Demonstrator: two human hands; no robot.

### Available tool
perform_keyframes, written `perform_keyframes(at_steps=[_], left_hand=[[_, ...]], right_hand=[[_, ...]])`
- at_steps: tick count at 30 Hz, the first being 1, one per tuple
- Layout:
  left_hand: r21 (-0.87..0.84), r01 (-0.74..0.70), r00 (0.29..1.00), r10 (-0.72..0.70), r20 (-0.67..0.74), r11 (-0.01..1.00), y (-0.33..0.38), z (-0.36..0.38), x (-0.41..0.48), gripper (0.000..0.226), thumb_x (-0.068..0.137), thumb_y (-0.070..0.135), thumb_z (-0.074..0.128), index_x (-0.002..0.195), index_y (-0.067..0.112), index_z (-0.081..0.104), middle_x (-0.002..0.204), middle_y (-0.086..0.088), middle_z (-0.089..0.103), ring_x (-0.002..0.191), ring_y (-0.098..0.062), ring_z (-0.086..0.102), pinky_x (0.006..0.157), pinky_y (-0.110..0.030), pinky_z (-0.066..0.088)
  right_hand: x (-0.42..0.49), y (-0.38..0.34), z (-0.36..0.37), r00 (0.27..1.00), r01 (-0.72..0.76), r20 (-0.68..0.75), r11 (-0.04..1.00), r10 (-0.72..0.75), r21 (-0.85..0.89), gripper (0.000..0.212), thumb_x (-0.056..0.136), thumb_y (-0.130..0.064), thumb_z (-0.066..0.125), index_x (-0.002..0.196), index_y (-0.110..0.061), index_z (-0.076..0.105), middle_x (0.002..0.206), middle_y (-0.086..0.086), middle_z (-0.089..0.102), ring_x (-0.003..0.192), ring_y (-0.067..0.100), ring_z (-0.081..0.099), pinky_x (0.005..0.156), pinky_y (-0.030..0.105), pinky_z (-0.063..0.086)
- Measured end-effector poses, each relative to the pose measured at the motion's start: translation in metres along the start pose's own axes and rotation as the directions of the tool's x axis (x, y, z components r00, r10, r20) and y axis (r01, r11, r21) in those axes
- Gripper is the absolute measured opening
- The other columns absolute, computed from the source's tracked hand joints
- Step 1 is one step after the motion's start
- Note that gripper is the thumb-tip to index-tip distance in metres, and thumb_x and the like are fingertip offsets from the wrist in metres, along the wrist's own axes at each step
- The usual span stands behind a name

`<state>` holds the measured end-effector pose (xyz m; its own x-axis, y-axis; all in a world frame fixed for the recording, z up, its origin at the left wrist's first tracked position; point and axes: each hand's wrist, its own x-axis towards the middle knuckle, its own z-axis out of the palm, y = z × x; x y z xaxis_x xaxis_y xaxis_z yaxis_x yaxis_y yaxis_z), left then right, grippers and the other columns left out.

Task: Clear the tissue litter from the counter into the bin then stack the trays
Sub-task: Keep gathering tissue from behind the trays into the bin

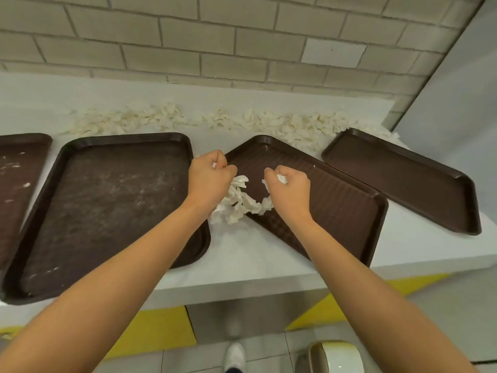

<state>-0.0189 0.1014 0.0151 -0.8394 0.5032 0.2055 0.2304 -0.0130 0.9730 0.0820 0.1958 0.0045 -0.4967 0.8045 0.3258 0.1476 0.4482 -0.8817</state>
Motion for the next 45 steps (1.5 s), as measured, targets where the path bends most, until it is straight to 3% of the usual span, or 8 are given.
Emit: perform_keyframes(at_steps=[7, 14, 20, 28, 33, 38, 43, 45], left_hand=[[-0.042, 0.036, 0.998, -0.034, 0.047, 0.998, 0.005, 0.013, -0.063, 0.042, 0.074, -0.009, 0.052, 0.051, 0.015, 0.026, 0.052, 0.003, 0.026, 0.047, -0.005, 0.023, 0.047, -0.015, 0.027], [-0.069, 0.082, 0.991, -0.074, 0.113, 0.994, 0.016, 0.048, -0.119, 0.043, 0.075, -0.008, 0.052, 0.052, 0.017, 0.026, 0.050, 0.007, 0.027, 0.046, -0.005, 0.023, 0.043, -0.014, 0.027], [-0.031, 0.102, 0.992, -0.099, 0.082, 0.994, 0.020, 0.095, -0.179, 0.042, 0.074, -0.006, 0.053, 0.052, 0.018, 0.027, 0.043, 0.014, 0.027, 0.047, -0.004, 0.025, 0.047, -0.018, 0.028], [-0.044, 0.219, 0.976, -0.218, 0.032, 0.975, 0.001, 0.160, -0.262, 0.042, 0.075, -0.006, 0.051, 0.053, 0.019, 0.026, 0.041, 0.014, 0.023, 0.042, -0.004, 0.020, 0.040, -0.017, 0.022], [-0.043, 0.284, 0.959, -0.284, 0.010, 0.958, -0.018, 0.194, -0.296, 0.043, 0.073, -0.009, 0.052, 0.051, 0.017, 0.026, 0.046, 0.011, 0.025, 0.046, -0.005, 0.022, 0.044, -0.017, 0.024], [-0.027, 0.364, 0.931, -0.363, 0.040, 0.931, -0.045, 0.221, -0.315, 0.044, 0.072, -0.011, 0.051, 0.051, 0.018, 0.026, 0.041, 0.013, 0.027, 0.045, -0.005, 0.022, 0.045, -0.020, 0.024], [-0.006, 0.453, 0.889, -0.452, 0.072, 0.891, -0.084, 0.241, -0.329, 0.045, 0.073, -0.013, 0.051, 0.051, 0.017, 0.026, 0.039, 0.014, 0.027, 0.043, -0.004, 0.022, 0.042, -0.019, 0.024], [0.011, 0.477, 0.875, -0.477, 0.079, 0.879, -0.102, 0.246, -0.333, 0.044, 0.072, -0.014, 0.051, 0.051, 0.017, 0.027, 0.042, 0.014, 0.027, 0.041, -0.003, 0.023, 0.041, -0.016, 0.024]], right_hand=[[-0.049, 0.004, -0.038, 0.999, -0.021, -0.023, 0.999, 0.022, 0.043, 0.048, 0.084, -0.009, 0.057, 0.045, -0.015, 0.029, 0.035, -0.011, 0.027, 0.040, 0.005, 0.029, 0.045, 0.012, 0.027], [-0.076, 0.011, -0.095, 1.000, -0.014, -0.018, 0.996, 0.015, 0.083, 0.042, 0.082, -0.009, 0.058, 0.048, -0.009, 0.033, 0.042, -0.009, 0.026, 0.046, 0.006, 0.026, 0.048, 0.019, 0.028], [-0.101, 0.036, -0.163, 0.999, -0.035, 0.028, 0.998, 0.033, 0.059, 0.047, 0.083, -0.011, 0.057, 0.046, -0.017, 0.028, 0.040, -0.009, 0.025, 0.047, 0.006, 0.026, 0.048, 0.017, 0.025], [-0.145, 0.093, -0.244, 0.992, -0.042, 0.122, 0.999, 0.040, 0.009, 0.044, 0.082, -0.010, 0.057, 0.048, -0.016, 0.030, 0.051, -0.004, 0.022, 0.055, 0.009, 0.024, 0.055, 0.029, 0.024], [-0.164, 0.130, -0.278, 0.983, -0.122, 0.136, 0.993, 0.122, -0.007, 0.044, 0.082, -0.009, 0.059, 0.047, -0.016, 0.032, 0.048, -0.008, 0.021, 0.053, 0.007, 0.023, 0.050, 0.025, 0.023], [-0.183, 0.172, -0.293, 0.962, -0.236, 0.141, 0.972, 0.235, -0.008, 0.040, 0.083, -0.007, 0.060, 0.051, -0.011, 0.036, 0.052, 0.000, 0.025, 0.054, 0.009, 0.024, 0.051, 0.024, 0.024], [-0.202, 0.222, -0.292, 0.915, -0.381, 0.131, 0.924, 0.381, -0.032, 0.039, 0.082, -0.007, 0.061, 0.049, -0.006, 0.038, 0.052, 0.006, 0.030, 0.056, 0.016, 0.030, 0.054, 0.027, 0.025], [-0.211, 0.241, -0.287, 0.883, -0.448, 0.135, 0.893, 0.450, -0.047, 0.042, 0.080, -0.007, 0.063, 0.048, -0.013, 0.037, 0.049, 0.000, 0.032, 0.051, 0.013, 0.030, 0.052, 0.026, 0.027]])
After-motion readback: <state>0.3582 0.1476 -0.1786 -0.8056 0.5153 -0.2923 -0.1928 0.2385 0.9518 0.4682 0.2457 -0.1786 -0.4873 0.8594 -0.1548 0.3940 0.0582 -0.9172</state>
